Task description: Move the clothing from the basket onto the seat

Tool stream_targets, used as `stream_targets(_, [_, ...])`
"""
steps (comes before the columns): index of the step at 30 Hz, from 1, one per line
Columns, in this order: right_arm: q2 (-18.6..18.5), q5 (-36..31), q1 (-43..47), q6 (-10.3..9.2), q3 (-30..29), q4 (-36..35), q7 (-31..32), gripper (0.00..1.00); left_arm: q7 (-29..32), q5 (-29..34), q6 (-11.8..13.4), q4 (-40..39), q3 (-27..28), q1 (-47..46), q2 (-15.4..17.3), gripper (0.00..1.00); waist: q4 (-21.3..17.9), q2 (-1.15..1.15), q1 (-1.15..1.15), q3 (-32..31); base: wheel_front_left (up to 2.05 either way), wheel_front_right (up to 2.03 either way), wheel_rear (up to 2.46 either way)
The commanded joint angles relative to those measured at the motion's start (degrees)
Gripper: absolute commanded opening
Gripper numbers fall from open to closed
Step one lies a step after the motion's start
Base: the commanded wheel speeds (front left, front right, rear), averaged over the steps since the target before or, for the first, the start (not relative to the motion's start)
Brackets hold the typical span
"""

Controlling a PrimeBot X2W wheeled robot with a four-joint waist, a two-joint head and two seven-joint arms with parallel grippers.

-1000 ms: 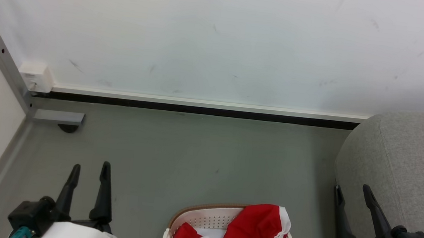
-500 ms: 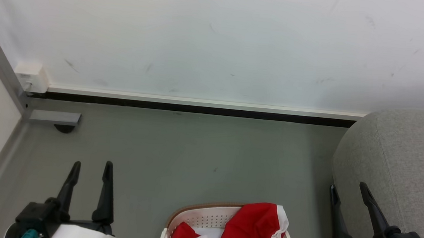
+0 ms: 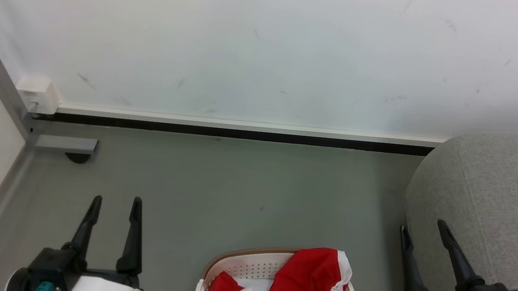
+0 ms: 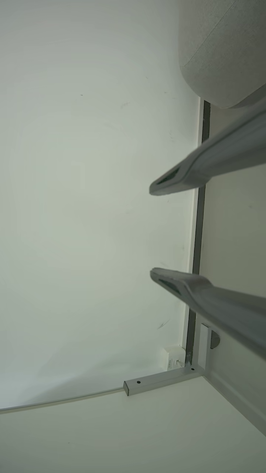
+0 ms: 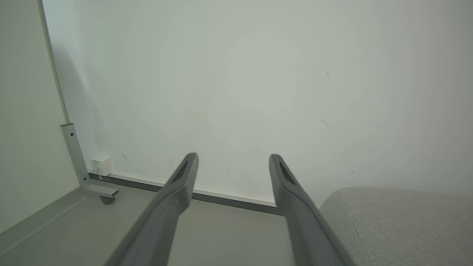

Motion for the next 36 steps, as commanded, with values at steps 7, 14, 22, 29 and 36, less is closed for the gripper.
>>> stream_targets(7, [-0.2, -0.7, -0.5, -0.12, -0.1, -0.5, 0.0, 1.00, 0.0, -0.1, 0.1, -0.2, -0.1, 0.2, 0.4, 1.00, 0.2, 0.00, 0.00, 0.3, 0.00, 0.00, 0.00])
stream_targets(14, [-0.2, -0.7, -0.7, -0.12, 0.1, -0.1, 0.0, 1.00, 0.0, -1.4, 0.1, -0.2, -0.5, 0.0, 0.4, 1.00, -0.3, 0.00, 0.00, 0.5, 0.00, 0.00, 0.00])
stream_targets(22, [-0.2, 0.2, -3.5, -0.12, -0.2, -2.2, 0.0, 1.00, 0.0, -2.1, -0.9, -0.8, -1.0, -2.9, 0.4, 1.00, -3.5, 0.00, 0.00, 6.1, 0.00, 0.00, 0.00])
stream_targets(29, [-0.2, -0.5, -8.0, -0.12, -1.5, -6.2, 0.0, 1.00, 0.0, 0.1, -3.5, 2.6, -3.0, -9.7, 0.4, 1.00, -6.0, 0.00, 0.00, 15.7, 0.00, 0.00, 0.00])
stream_targets(36, [-0.2, 0.7, -11.7, -0.12, -3.1, -8.8, 0.0, 1.00, 0.4, 3.4, -5.8, 17.0, -8.8, -17.3, 2.5, 1.00, -9.0, 0.00, 0.00, 22.1, 0.00, 0.00, 0.00])
